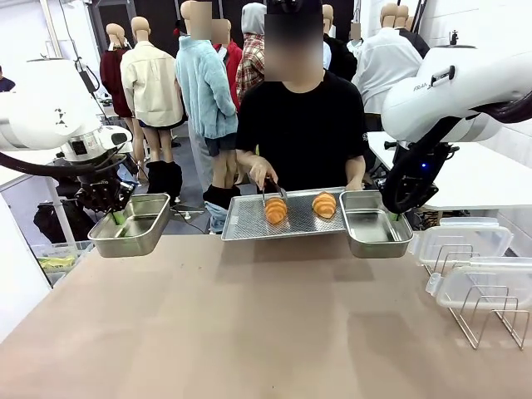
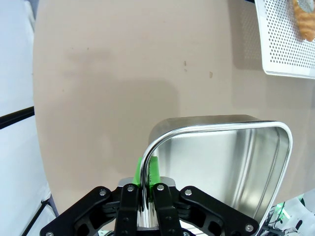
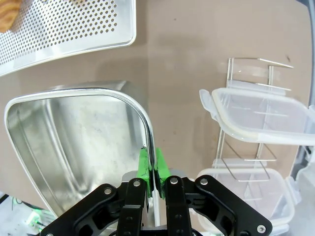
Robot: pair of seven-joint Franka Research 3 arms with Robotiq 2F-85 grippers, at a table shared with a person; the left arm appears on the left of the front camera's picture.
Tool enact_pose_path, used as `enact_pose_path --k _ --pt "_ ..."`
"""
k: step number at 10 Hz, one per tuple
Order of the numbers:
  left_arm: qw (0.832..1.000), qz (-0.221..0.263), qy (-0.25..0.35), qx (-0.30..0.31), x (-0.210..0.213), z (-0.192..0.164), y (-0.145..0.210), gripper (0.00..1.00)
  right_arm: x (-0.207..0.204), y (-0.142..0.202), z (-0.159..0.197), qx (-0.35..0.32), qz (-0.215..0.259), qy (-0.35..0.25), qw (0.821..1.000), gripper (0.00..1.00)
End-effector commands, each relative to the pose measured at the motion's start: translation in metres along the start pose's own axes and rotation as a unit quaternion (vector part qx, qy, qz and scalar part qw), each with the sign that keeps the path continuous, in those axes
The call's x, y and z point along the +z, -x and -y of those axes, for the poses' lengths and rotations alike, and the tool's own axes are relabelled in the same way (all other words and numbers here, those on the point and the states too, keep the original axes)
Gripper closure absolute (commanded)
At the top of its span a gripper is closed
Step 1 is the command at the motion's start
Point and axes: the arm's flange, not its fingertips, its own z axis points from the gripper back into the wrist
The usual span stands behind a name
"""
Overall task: Place the bread in airtight containers.
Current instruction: Once an object is inside an Airtight Container , place the container in the center of the table.
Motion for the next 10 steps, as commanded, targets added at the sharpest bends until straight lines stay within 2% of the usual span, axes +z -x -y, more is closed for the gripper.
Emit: enact_pose_path --k 1,10 --pt "1.0 0.011 -0.007 -0.003 0.0012 -0.0028 0.0017 1.0 0.0033 0.0008 -0.0003 0.0 0.003 -0.001 1.0 1.0" --pt "1.0 0.011 -0.007 -0.003 0.0012 -0.0028 0.0017 1.0 0.0033 0.0008 -0.0003 0.0 0.003 -0.001 1.0 1.0"
